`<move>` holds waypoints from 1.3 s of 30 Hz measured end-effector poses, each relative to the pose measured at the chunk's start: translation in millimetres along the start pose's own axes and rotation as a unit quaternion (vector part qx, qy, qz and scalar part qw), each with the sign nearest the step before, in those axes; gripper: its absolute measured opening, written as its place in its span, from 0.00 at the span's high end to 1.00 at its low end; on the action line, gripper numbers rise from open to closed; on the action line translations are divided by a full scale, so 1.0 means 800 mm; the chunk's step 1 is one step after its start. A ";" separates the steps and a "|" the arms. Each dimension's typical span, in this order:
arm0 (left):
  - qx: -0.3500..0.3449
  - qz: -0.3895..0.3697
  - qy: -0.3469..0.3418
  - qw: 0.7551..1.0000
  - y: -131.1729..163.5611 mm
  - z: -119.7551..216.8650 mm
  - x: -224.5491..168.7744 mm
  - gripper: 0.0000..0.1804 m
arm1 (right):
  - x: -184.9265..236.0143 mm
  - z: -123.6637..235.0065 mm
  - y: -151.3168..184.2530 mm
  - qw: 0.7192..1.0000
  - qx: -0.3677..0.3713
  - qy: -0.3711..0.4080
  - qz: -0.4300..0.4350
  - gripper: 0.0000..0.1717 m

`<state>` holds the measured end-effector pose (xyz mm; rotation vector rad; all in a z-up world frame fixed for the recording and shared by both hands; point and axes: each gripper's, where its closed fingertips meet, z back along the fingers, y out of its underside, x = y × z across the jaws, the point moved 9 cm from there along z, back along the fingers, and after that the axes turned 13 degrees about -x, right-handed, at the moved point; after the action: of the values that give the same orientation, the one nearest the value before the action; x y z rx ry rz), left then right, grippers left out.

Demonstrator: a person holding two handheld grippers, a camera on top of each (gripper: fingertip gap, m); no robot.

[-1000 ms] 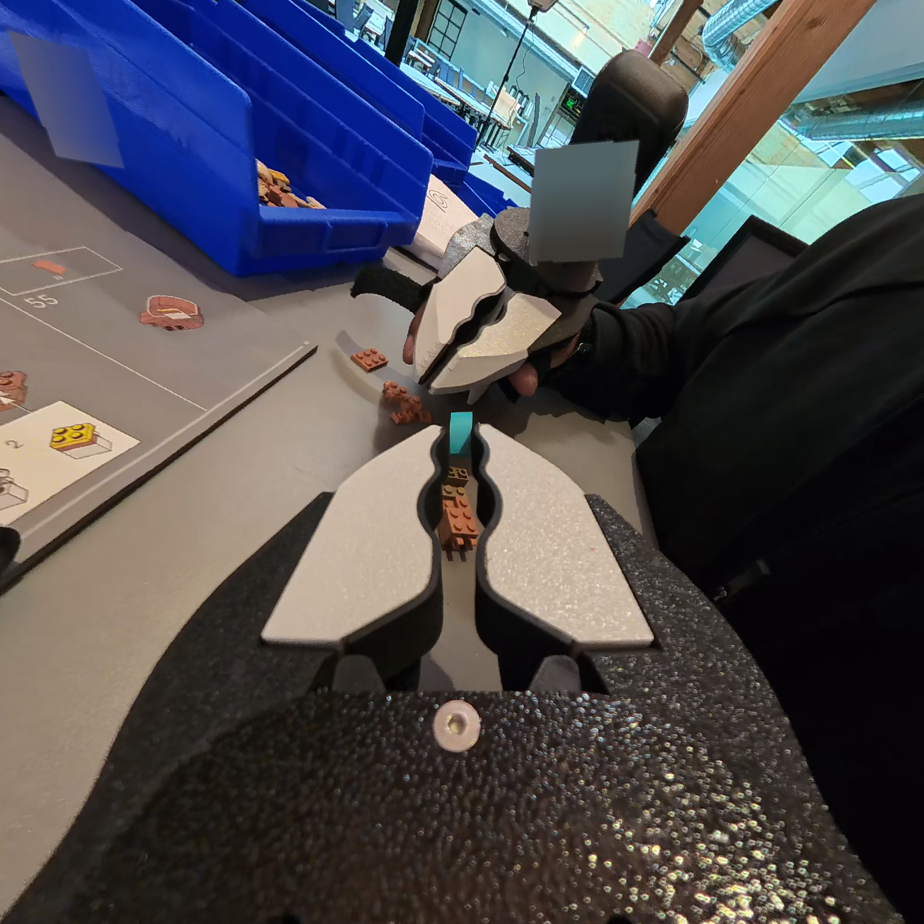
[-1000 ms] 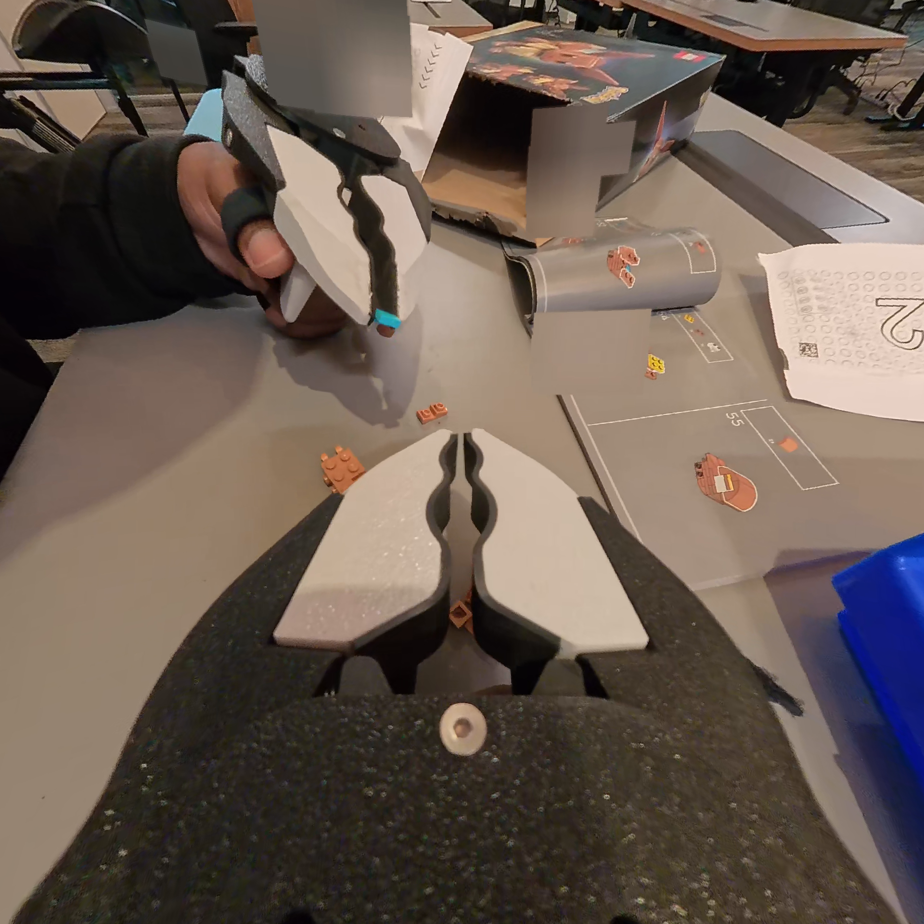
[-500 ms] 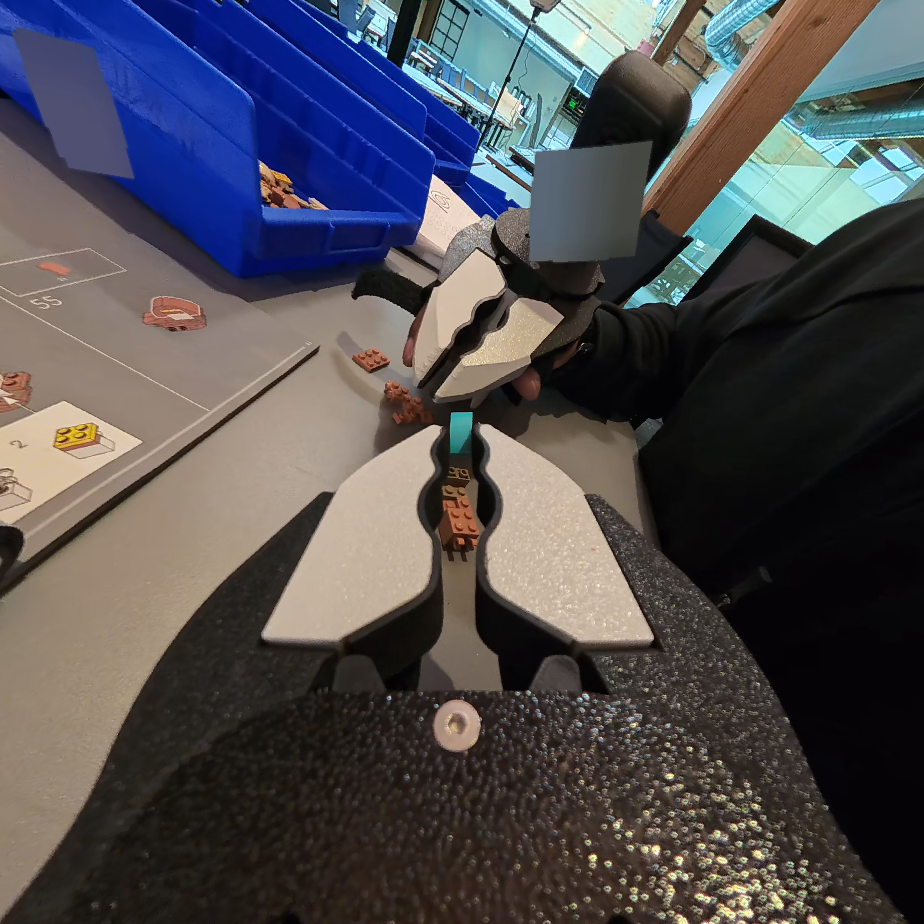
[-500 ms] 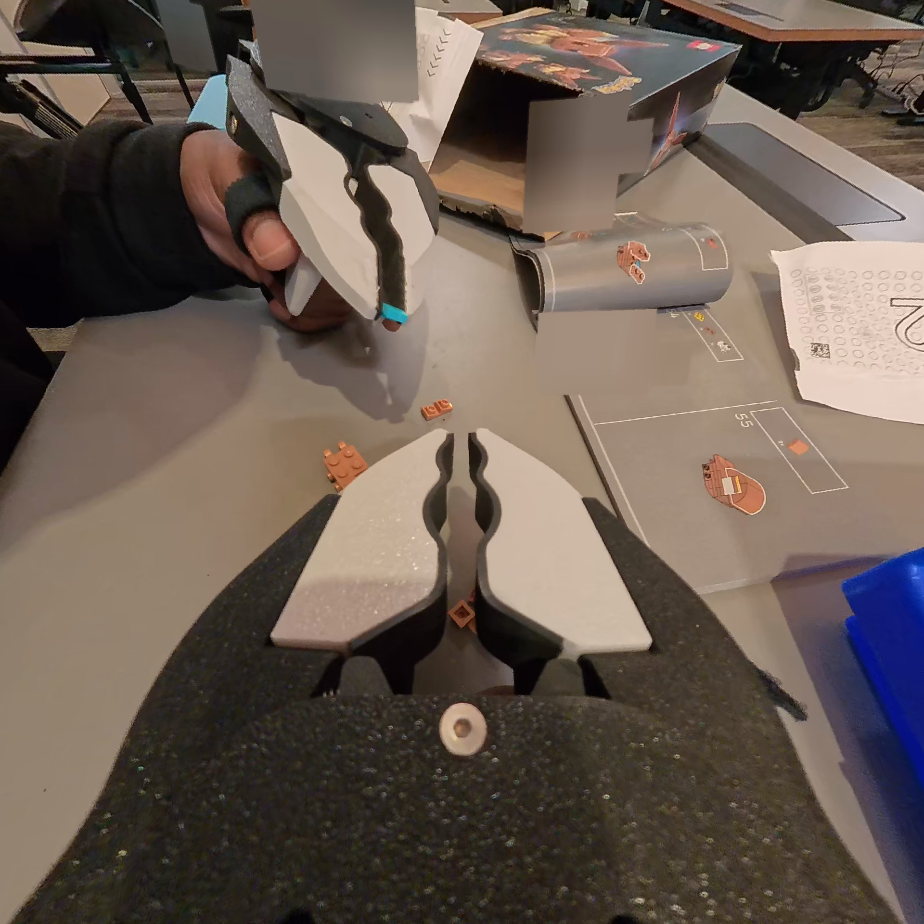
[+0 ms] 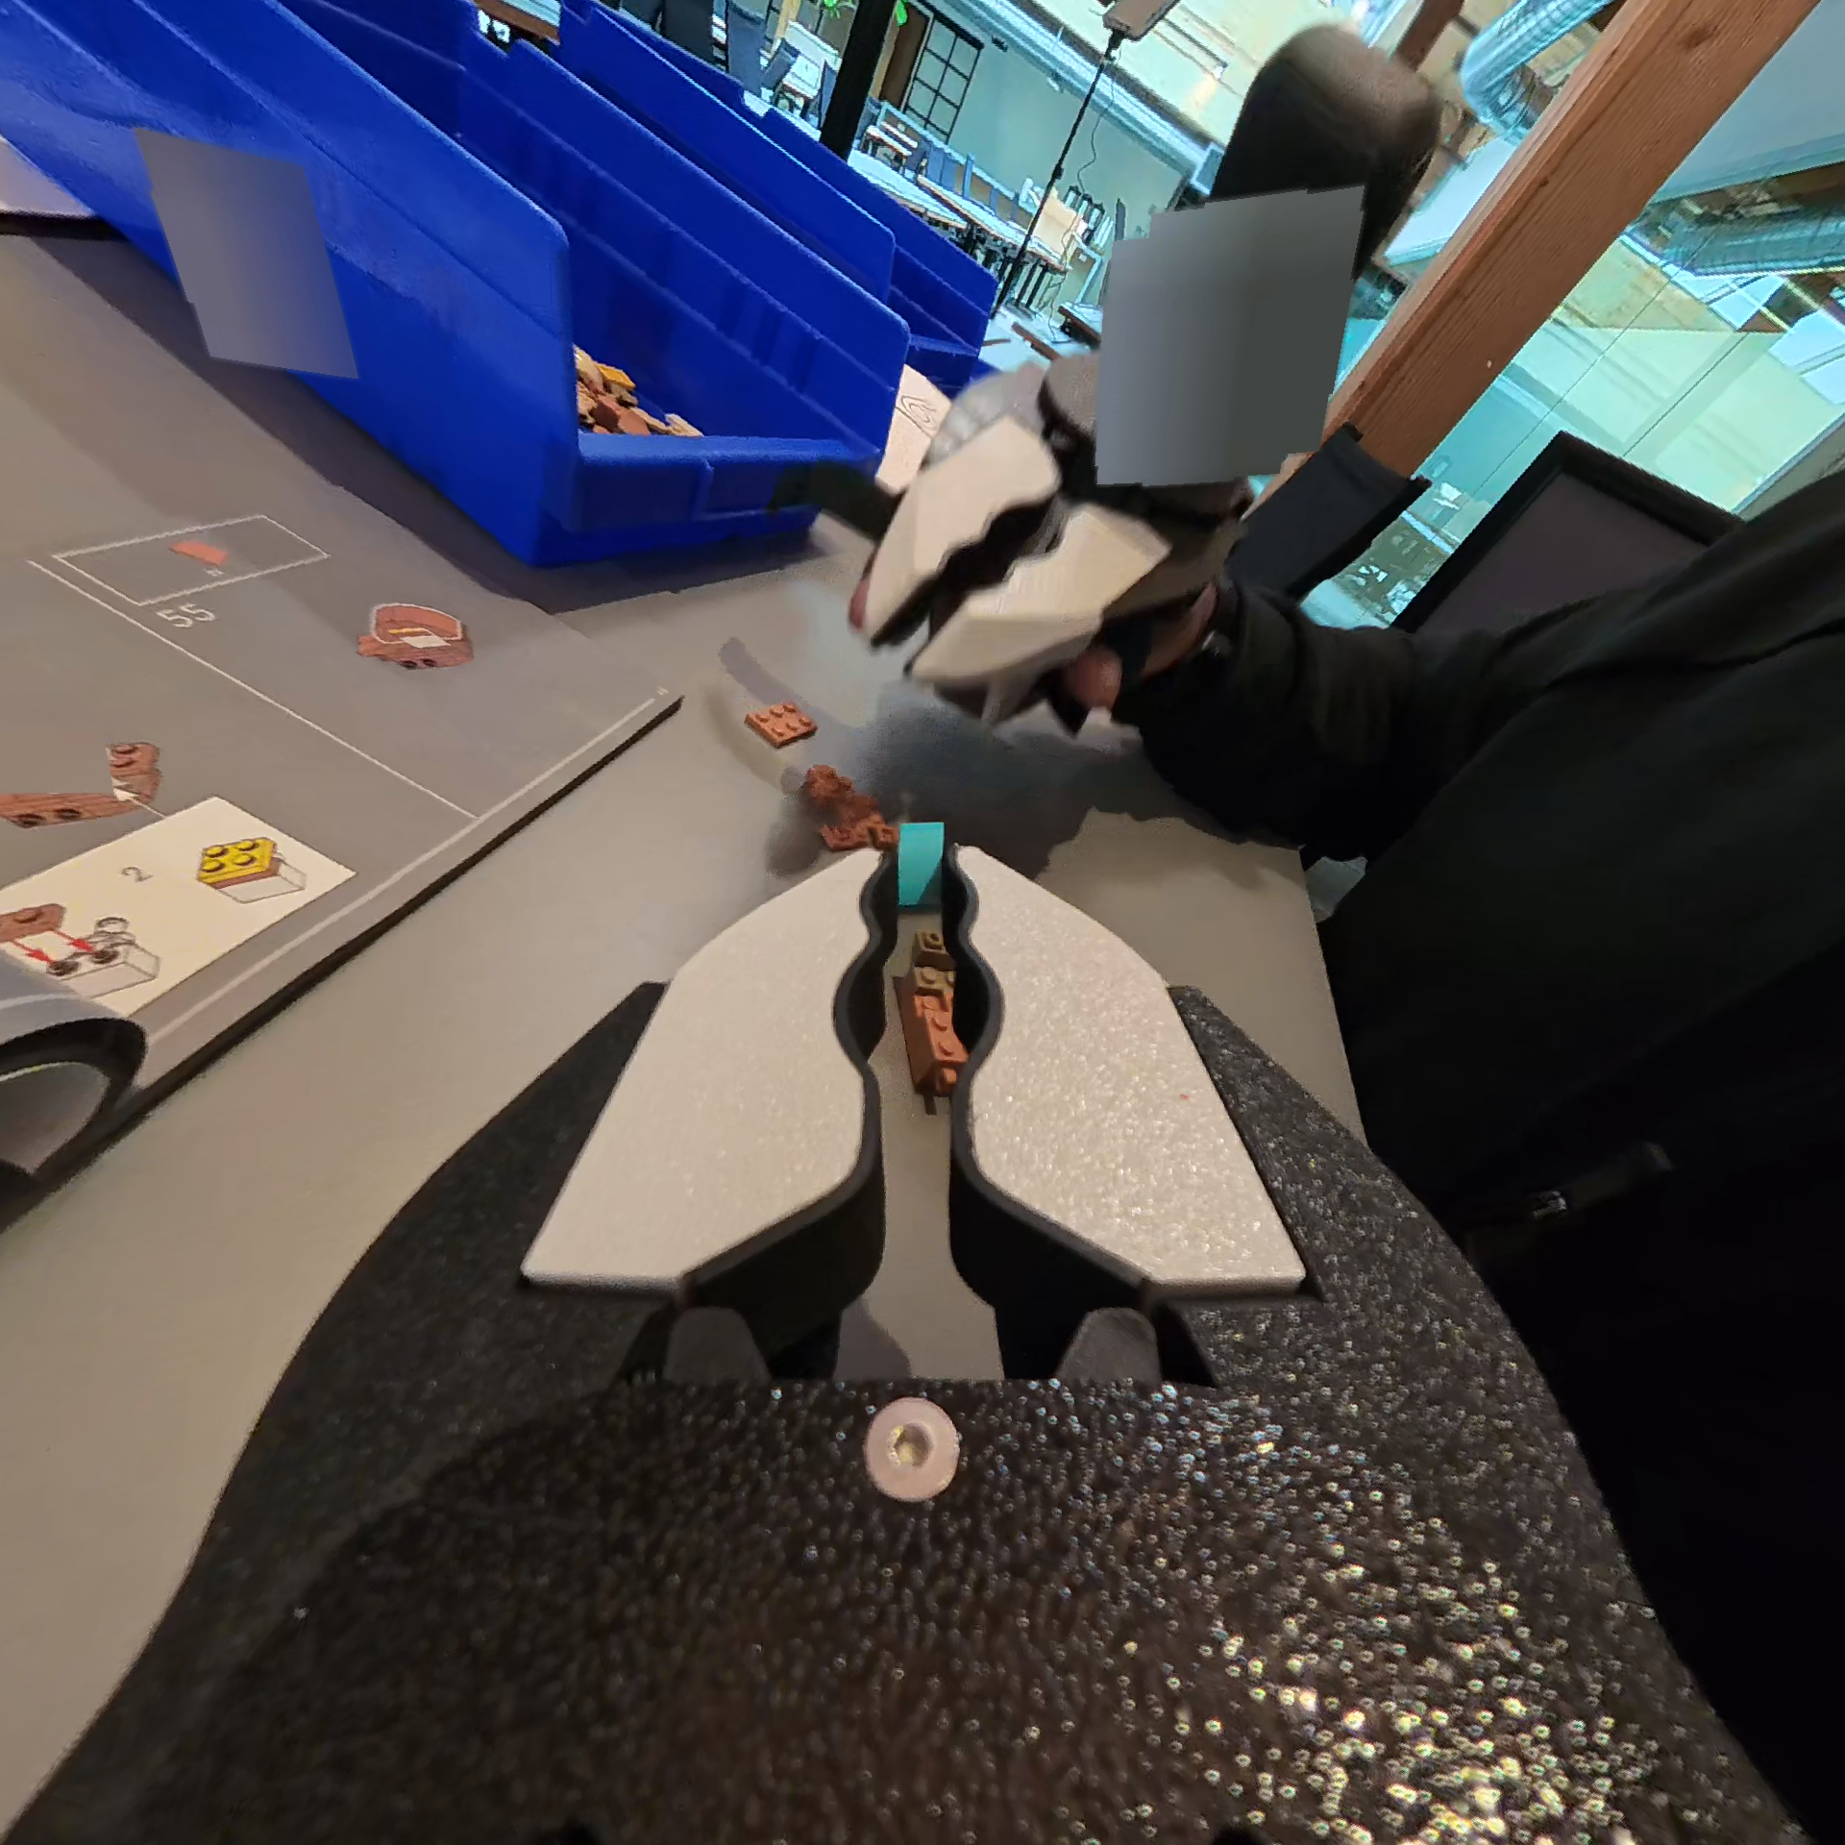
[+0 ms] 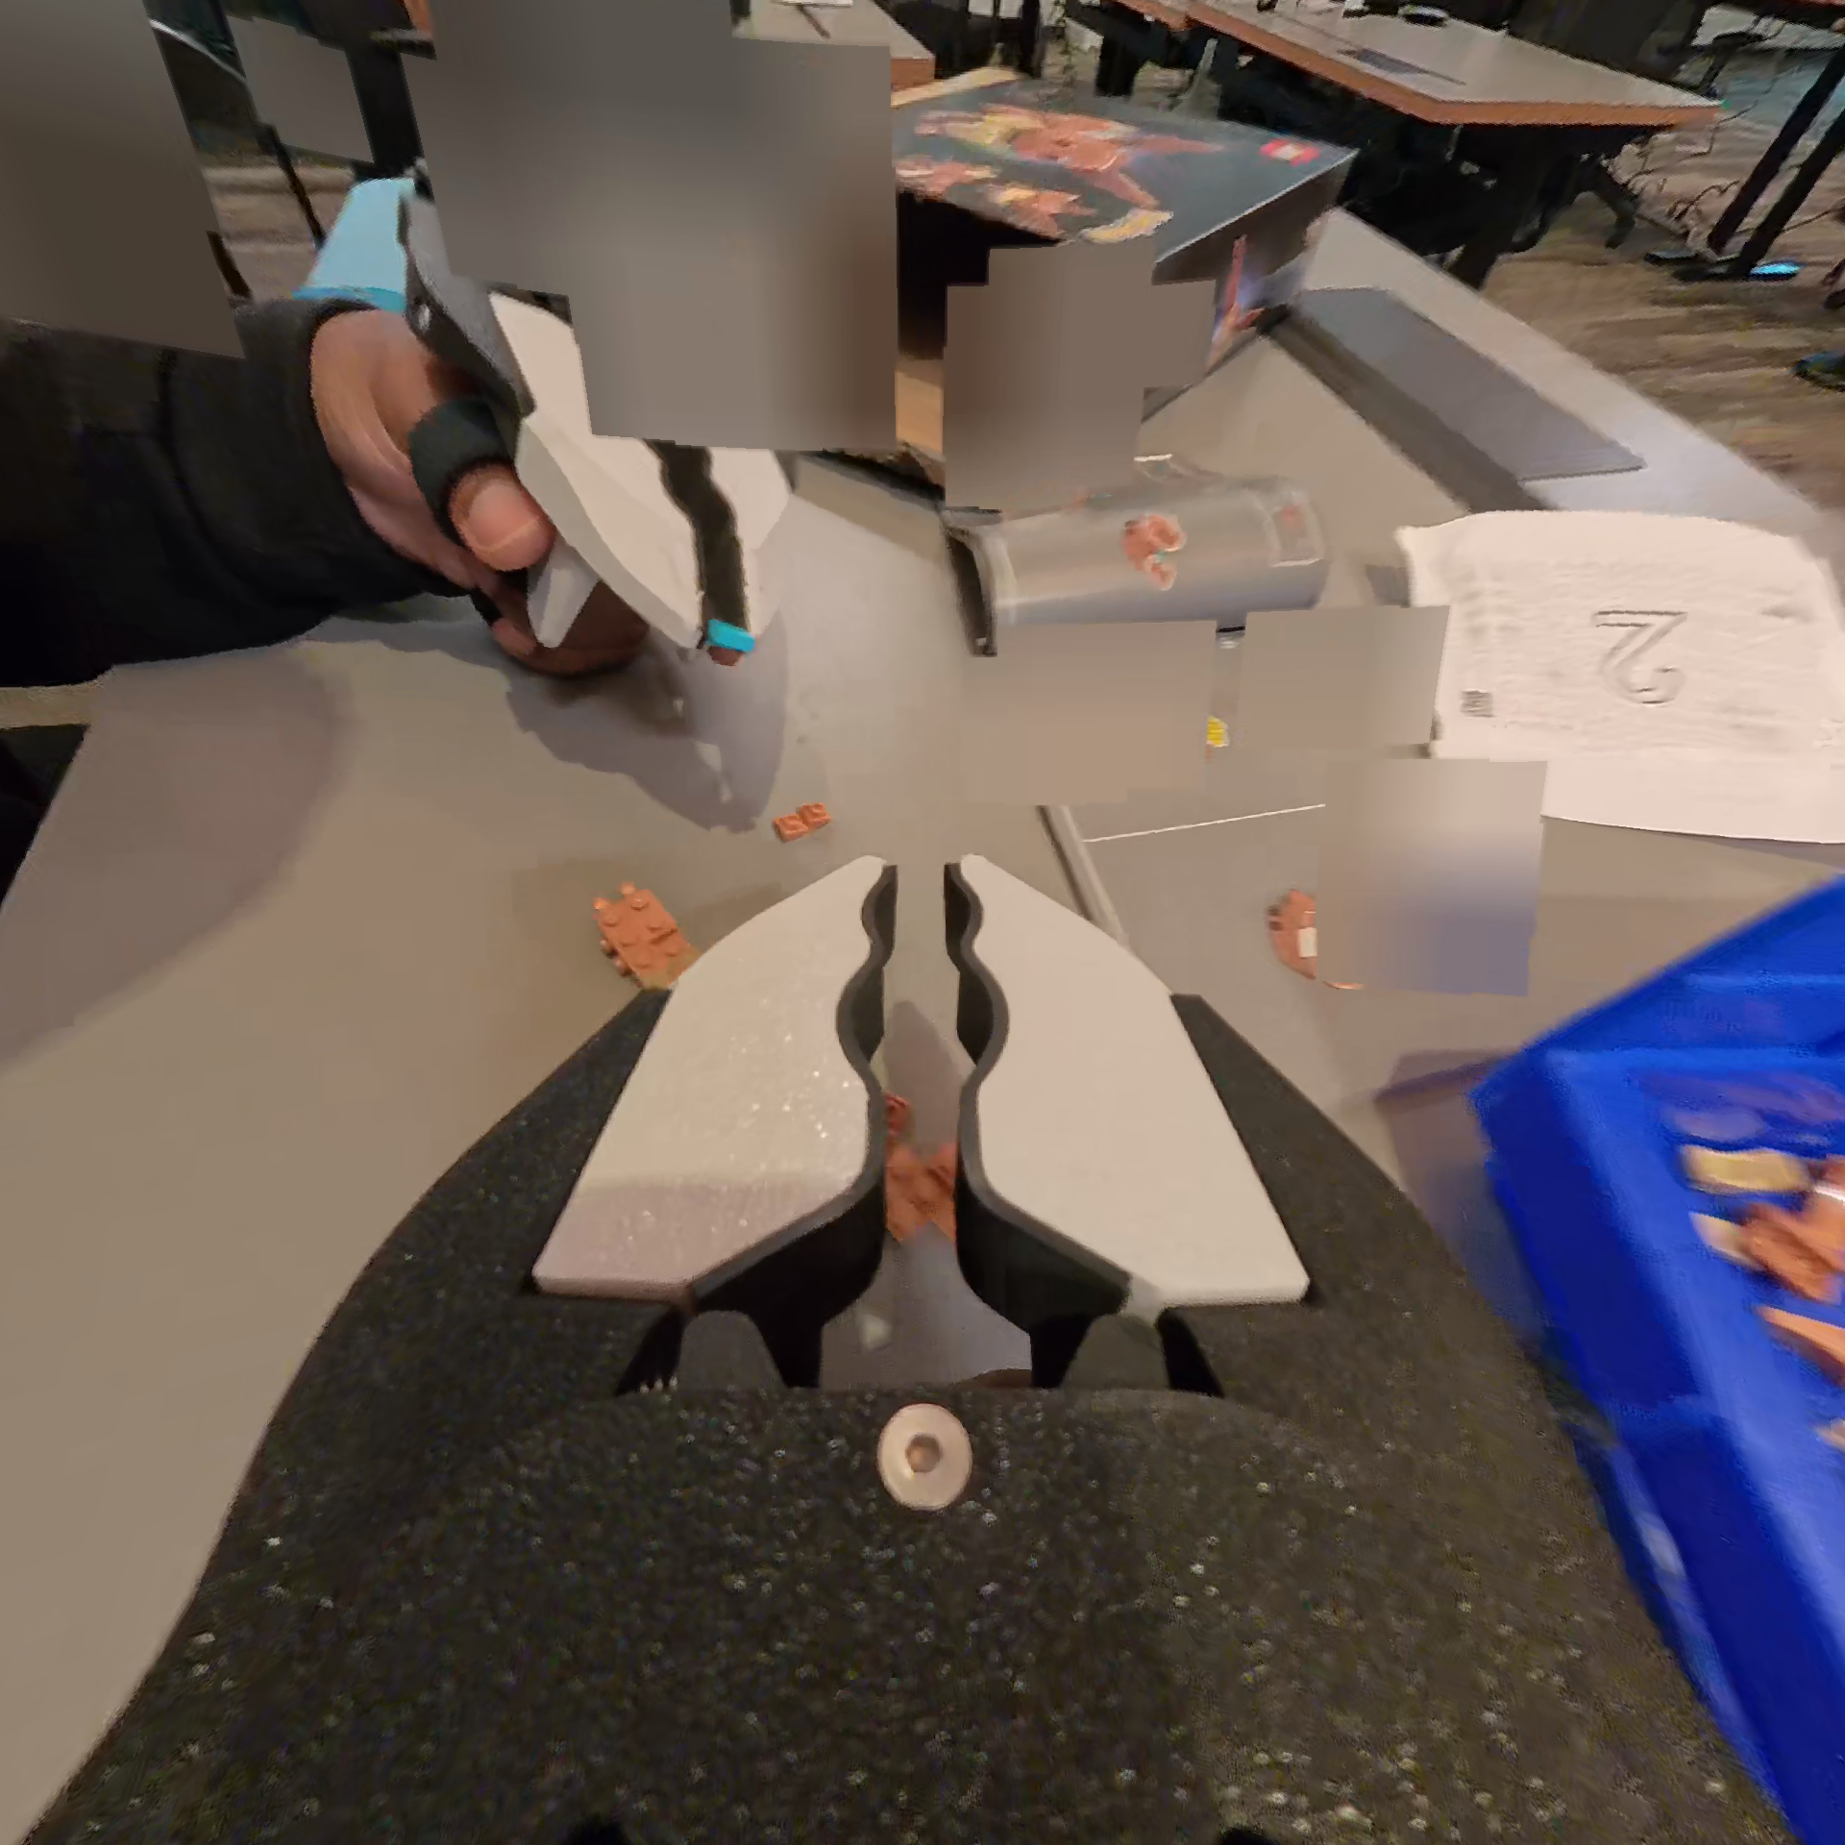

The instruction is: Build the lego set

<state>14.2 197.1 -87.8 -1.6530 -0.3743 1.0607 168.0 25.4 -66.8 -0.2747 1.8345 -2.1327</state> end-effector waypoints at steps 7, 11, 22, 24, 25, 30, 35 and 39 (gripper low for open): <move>0.008 -0.007 -0.008 1.000 0.000 0.000 0.001 0.96 | -0.022 0.053 -0.005 0.996 0.091 -0.012 0.012 0.95; 0.006 -0.002 -0.008 1.000 0.000 0.001 0.002 0.96 | -0.010 0.047 0.025 0.988 0.146 -0.035 0.032 0.93; 0.014 -0.009 -0.009 1.000 0.000 0.002 0.003 0.96 | 0.007 0.025 0.046 0.980 0.182 -0.079 0.028 0.91; 0.014 -0.006 -0.007 1.000 0.000 0.002 0.004 0.96 | 0.008 0.022 0.047 0.980 0.182 -0.080 0.025 0.91; 0.014 -0.005 -0.007 1.000 0.000 0.002 0.004 0.96 | 0.007 0.020 0.047 0.980 0.182 -0.079 0.022 0.91; 0.022 -0.013 -0.006 1.000 0.001 0.001 0.002 0.96 | 0.010 0.016 0.053 0.974 0.215 -0.076 0.022 0.92; 0.022 -0.013 -0.006 1.000 0.001 0.001 0.002 0.96 | 0.021 0.021 0.049 0.964 0.241 -0.106 0.020 0.92; 0.022 -0.014 -0.007 1.000 0.001 0.001 0.001 0.96 | 0.039 0.024 0.049 0.951 0.266 -0.154 0.023 0.92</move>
<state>13.7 198.0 -89.4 -1.5970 -0.3800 1.0523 149.6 -9.0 -104.0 -0.3998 1.0385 -2.2965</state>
